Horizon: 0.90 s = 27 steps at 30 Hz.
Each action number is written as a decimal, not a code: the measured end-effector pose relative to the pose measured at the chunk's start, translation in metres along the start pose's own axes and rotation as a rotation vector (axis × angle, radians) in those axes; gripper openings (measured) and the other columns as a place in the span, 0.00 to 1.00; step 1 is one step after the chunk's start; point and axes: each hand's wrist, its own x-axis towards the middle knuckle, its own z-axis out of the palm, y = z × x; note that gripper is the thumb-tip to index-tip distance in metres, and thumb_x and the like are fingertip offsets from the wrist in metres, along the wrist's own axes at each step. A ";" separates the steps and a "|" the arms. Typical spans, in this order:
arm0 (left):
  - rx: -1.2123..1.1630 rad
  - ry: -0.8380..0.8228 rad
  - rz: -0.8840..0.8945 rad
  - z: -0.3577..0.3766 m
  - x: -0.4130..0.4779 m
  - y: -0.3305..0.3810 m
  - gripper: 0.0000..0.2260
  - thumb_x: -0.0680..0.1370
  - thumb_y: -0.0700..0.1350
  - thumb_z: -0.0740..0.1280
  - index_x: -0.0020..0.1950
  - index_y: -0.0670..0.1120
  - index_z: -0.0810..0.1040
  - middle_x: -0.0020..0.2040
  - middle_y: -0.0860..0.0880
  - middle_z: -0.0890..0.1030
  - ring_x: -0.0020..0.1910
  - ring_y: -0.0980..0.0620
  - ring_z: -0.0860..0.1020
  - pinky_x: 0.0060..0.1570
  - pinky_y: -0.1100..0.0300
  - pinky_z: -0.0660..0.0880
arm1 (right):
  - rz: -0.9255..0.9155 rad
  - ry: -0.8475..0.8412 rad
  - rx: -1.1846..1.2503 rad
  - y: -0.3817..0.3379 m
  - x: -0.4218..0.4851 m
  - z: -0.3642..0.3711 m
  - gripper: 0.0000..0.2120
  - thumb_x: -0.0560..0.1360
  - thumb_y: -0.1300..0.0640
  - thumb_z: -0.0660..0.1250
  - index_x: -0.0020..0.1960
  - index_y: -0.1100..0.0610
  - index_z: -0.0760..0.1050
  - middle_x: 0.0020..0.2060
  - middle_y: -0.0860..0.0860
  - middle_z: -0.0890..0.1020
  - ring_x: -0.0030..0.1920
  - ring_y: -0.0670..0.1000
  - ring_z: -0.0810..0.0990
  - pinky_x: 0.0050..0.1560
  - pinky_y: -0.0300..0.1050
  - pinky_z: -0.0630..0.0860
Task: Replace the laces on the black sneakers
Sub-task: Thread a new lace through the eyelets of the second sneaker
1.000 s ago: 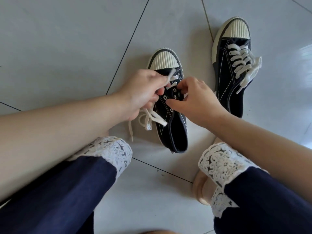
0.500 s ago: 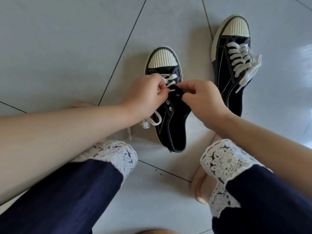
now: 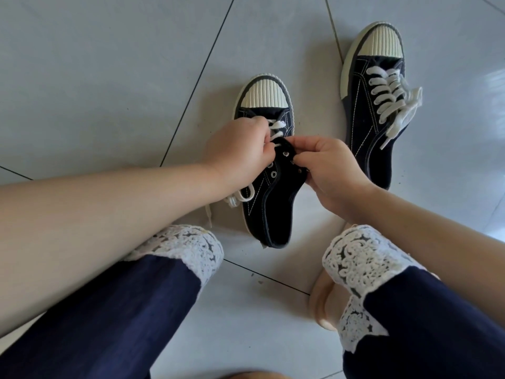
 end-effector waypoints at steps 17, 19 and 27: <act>-0.159 0.072 0.058 0.010 -0.009 -0.006 0.05 0.75 0.38 0.65 0.44 0.35 0.77 0.43 0.40 0.79 0.43 0.43 0.76 0.42 0.57 0.67 | -0.015 -0.018 -0.247 -0.016 0.015 -0.003 0.09 0.74 0.68 0.65 0.39 0.56 0.74 0.32 0.54 0.76 0.26 0.44 0.76 0.29 0.34 0.75; -0.145 0.073 0.017 0.012 -0.008 -0.003 0.05 0.76 0.38 0.64 0.44 0.36 0.76 0.42 0.40 0.79 0.43 0.43 0.75 0.41 0.55 0.67 | -0.005 -0.037 -0.265 -0.018 0.016 -0.005 0.08 0.74 0.67 0.66 0.40 0.56 0.74 0.32 0.53 0.76 0.27 0.44 0.76 0.30 0.34 0.76; -0.305 0.074 -0.235 0.014 -0.011 0.005 0.07 0.77 0.39 0.61 0.47 0.40 0.78 0.43 0.45 0.80 0.44 0.44 0.77 0.45 0.53 0.71 | 0.018 -0.016 -0.279 -0.017 0.020 -0.004 0.09 0.72 0.65 0.69 0.37 0.54 0.74 0.28 0.48 0.75 0.27 0.43 0.74 0.28 0.34 0.74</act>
